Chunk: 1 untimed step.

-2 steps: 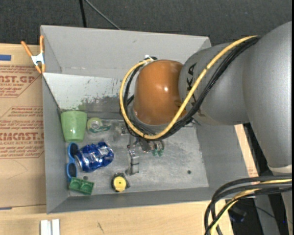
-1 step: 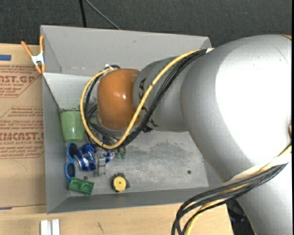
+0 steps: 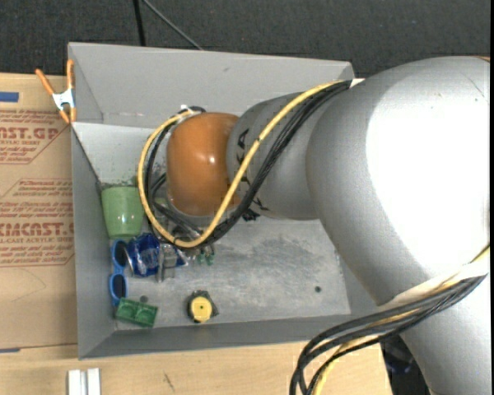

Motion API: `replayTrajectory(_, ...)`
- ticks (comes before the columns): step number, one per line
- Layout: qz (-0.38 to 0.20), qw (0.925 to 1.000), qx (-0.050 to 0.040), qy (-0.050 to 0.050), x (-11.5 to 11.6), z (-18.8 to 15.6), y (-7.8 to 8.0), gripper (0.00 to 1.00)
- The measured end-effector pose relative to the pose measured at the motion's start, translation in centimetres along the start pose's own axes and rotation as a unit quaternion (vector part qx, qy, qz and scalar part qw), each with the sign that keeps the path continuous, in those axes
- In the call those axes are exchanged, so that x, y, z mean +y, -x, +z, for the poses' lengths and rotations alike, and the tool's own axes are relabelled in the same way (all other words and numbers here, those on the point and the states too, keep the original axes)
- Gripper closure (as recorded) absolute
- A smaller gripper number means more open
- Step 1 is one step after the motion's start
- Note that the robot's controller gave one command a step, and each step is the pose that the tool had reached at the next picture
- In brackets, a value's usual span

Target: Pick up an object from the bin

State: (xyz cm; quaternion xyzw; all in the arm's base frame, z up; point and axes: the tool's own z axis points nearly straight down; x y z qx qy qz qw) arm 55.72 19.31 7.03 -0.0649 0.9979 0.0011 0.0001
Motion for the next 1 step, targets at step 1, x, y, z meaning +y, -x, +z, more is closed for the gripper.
replayTrajectory(1,-0.003,1.0,-0.0055,0.0,2.46,-17.12,0.54,1.0)
